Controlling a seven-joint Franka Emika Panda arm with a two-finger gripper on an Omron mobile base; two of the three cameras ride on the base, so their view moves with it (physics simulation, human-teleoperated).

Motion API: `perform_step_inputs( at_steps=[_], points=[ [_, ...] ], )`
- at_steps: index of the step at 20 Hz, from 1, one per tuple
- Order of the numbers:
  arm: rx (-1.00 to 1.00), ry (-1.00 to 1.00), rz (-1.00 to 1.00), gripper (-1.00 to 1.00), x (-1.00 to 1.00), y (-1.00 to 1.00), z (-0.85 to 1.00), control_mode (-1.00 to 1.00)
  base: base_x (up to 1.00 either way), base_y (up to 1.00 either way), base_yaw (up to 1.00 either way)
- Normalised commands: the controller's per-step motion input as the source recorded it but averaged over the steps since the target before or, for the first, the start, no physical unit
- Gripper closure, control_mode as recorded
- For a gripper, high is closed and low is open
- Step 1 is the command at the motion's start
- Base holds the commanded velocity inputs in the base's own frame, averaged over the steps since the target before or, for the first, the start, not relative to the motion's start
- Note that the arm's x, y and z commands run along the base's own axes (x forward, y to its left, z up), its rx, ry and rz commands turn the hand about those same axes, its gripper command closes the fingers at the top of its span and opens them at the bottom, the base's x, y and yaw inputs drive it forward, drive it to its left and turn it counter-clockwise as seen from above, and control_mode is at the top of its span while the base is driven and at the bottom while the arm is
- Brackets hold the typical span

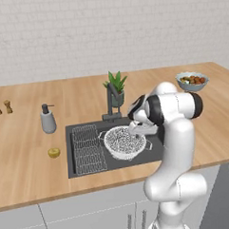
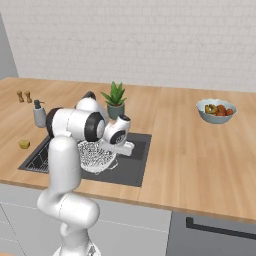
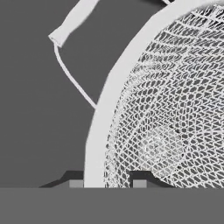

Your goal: Put the colander in the sink, put the kiwi in the colander, and turn on the sink faucet and pour water over the colander.

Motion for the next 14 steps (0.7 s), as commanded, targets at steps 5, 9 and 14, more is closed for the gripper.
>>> perform_step_inputs(
  at_steps=[5, 9, 14],
  points=[
    [0.03, 0.05, 0.21, 1.00, -0.51, -0.35, -0.06, -1.00, 0.00, 0.00, 0.00],
    [0.05, 0.03, 0.21, 1.00, -0.51, -0.10, -0.12, -1.00, 0.00, 0.00, 0.00],
    [0.17, 0.14, 0.22, 1.00, -0.08, -0.03, -0.37, -1.00, 0.00, 0.00, 0.00]
  ],
)
